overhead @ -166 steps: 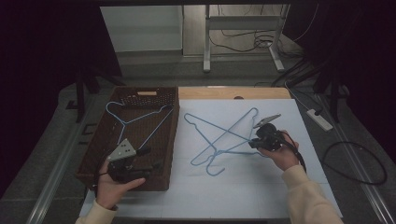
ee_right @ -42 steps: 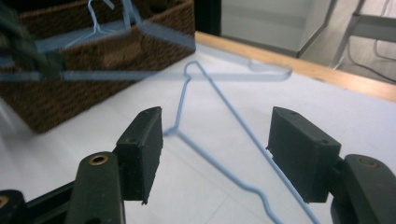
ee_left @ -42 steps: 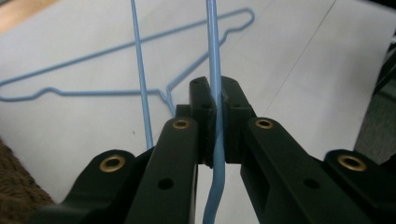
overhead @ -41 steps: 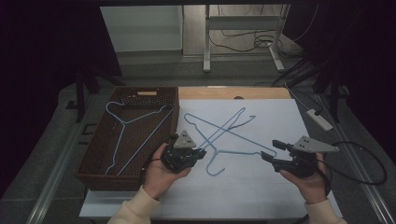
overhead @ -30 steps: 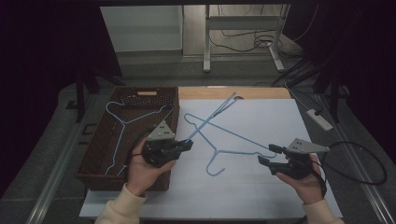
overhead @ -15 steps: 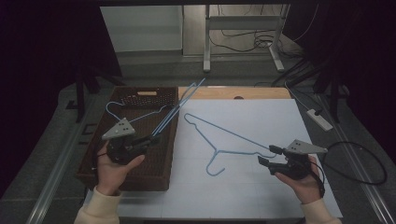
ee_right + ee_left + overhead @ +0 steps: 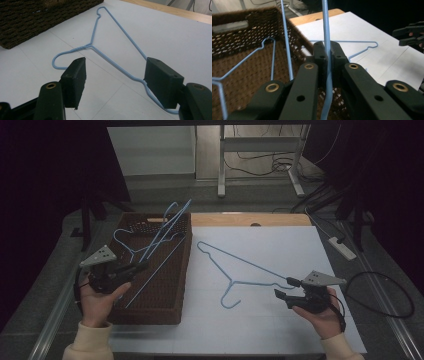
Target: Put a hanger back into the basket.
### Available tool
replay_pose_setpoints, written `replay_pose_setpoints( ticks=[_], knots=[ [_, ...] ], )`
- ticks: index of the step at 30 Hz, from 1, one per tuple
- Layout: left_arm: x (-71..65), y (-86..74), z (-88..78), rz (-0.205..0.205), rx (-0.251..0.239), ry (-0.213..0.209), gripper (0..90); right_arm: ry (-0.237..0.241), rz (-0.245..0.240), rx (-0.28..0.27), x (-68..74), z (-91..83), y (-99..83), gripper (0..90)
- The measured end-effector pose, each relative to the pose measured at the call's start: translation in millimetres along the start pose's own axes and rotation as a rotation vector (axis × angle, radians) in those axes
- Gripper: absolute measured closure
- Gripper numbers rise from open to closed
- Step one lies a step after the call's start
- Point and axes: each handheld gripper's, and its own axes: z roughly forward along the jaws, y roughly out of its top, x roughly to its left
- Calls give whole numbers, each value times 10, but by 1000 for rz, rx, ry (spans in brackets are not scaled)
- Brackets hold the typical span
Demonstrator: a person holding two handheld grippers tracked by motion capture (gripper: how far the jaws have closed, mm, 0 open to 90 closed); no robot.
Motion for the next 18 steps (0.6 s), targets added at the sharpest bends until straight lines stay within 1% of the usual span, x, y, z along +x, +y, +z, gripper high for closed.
replay_pose_setpoints(
  ticks=[2,6,9,14,18],
  knots=[
    [35,-32,-23,-4,12,10,863,-2,3,1,-3,-2,-2,346],
    [101,-102,-31,-21,34,13,863,-6,6,3,-5,2,-5,347],
    [158,-139,-24,-32,53,-3,864,-7,7,4,-4,1,-5,347],
    [200,-158,-20,-38,68,-4,863,-10,8,6,-7,2,-7,347],
    [234,-188,16,-46,85,-20,864,-15,9,13,-9,9,-11,347]
  ],
)
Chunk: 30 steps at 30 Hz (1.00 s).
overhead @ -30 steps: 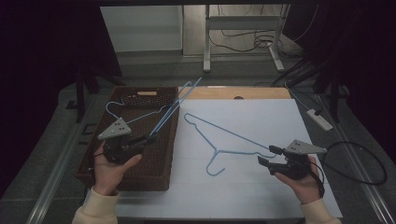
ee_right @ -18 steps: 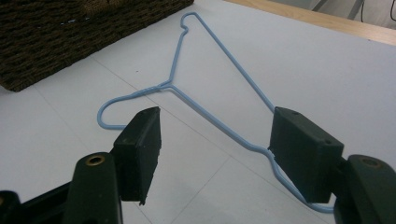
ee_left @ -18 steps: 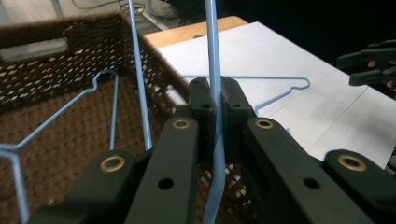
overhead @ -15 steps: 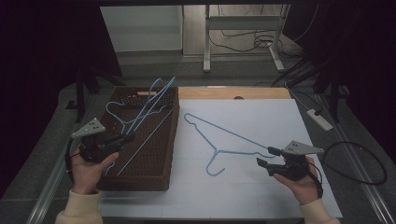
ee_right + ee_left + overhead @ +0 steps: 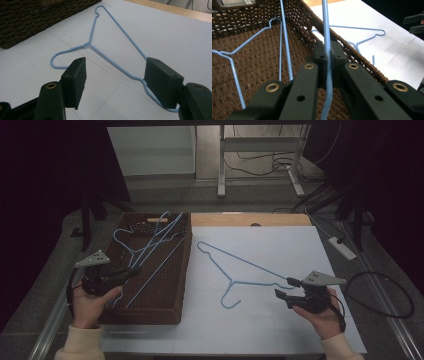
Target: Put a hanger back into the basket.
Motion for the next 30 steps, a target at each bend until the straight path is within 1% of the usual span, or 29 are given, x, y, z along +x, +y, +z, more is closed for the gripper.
replay_pose_setpoints(
  ticks=[2,6,11,12,14,17,20,23,26,30],
  knots=[
    [12,-9,32,0,14,-3,864,-11,6,7,-10,6,-8,348],
    [50,-24,65,-16,31,-12,863,-11,15,1,-22,-2,-13,350],
    [87,-35,97,-29,50,-7,863,-9,12,5,-20,4,-13,349],
    [105,-29,122,-36,58,-16,863,-9,11,4,-18,4,-11,349],
    [110,-25,131,-37,60,-17,863,-10,12,3,-19,2,-11,350],
    [139,-14,178,-45,83,-26,863,-11,16,-2,-24,-4,-9,351],
    [185,-12,236,-76,116,-30,863,-13,15,-1,-24,-4,-8,351],
    [201,1,262,-93,142,-30,863,-13,14,4,-25,5,-10,351],
    [210,2,279,-104,159,-26,863,-15,14,7,-27,11,-11,351],
    [212,19,292,-106,176,-21,862,-16,12,5,-24,13,-8,352]
  ],
)
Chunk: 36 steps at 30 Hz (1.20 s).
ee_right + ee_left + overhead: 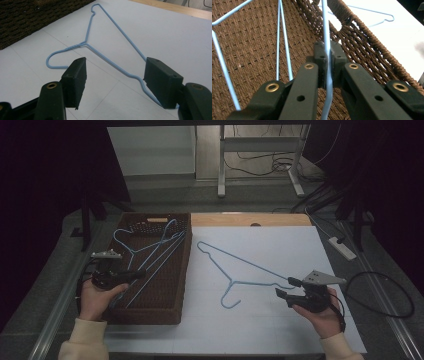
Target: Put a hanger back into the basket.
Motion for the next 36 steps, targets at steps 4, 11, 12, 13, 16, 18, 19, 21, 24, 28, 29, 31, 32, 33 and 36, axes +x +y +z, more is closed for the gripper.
replay_pose_setpoints(
  ticks=[4,11,12,13,16,18,19,21,24,28,29,31,32,33,36],
  knots=[
    [16,62,-1,2,20,7,863,1,0,0,1,10,2,352],
    [58,178,34,15,45,26,862,0,-3,6,4,25,3,352],
    [76,187,53,14,52,18,862,0,-4,7,4,25,3,352],
    [96,195,71,11,60,12,862,0,-4,8,6,24,4,352],
    [156,208,117,-4,84,19,861,3,-5,7,10,26,4,352],
    [174,204,130,-8,93,24,860,2,-5,7,10,28,4,352],
    [181,200,132,-11,92,25,860,2,-4,7,9,30,4,352],
    [191,191,130,-17,91,36,858,1,-4,8,11,35,4,352],
    [227,161,128,-50,88,64,854,2,-9,10,18,39,5,352],
    [290,122,133,-90,106,98,854,2,-10,10,21,40,6,352],
    [311,111,141,-101,121,109,854,2,-10,11,19,42,6,352],
    [358,86,164,-129,154,139,857,1,-8,12,15,45,5,352],
    [375,80,170,-142,160,143,857,1,-9,13,14,48,5,352],
    [385,79,171,-148,164,146,855,0,-8,14,14,50,4,352],
    [376,89,175,-149,167,171,849,-1,-6,17,13,55,2,352]
  ],
)
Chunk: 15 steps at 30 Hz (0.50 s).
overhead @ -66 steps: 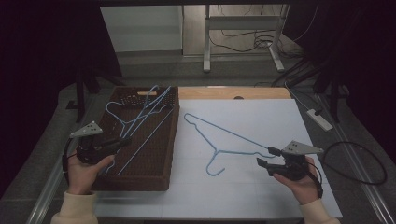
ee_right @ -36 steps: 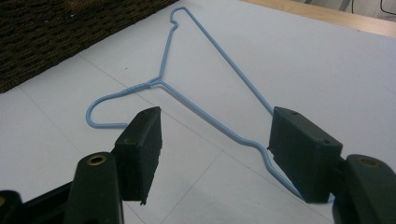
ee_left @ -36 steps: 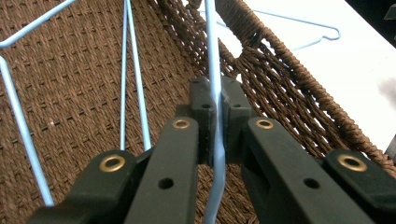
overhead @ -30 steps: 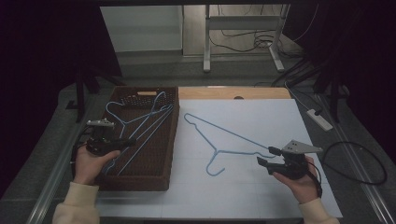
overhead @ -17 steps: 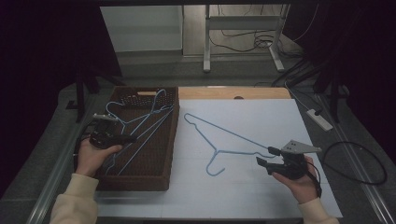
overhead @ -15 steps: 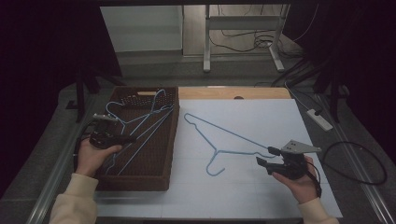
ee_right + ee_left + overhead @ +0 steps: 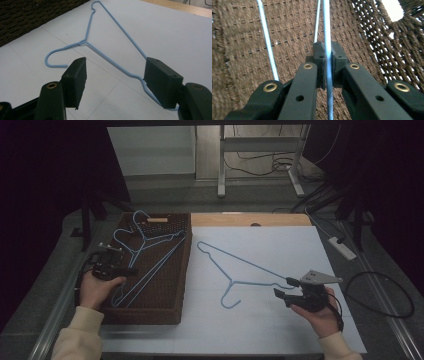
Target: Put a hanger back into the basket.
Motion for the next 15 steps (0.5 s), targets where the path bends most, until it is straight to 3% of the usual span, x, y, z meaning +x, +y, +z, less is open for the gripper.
replay_pose_setpoints(
  ticks=[4,9,15],
  knots=[
    [-14,-2,-16,9,-25,50,750,1,3,-2,-3,-5,-1,352],
    [-107,-9,-116,63,-125,80,506,2,2,-3,-4,-6,0,352],
    [-314,-45,-300,139,-225,29,381,1,1,-1,0,-2,3,352]
  ],
)
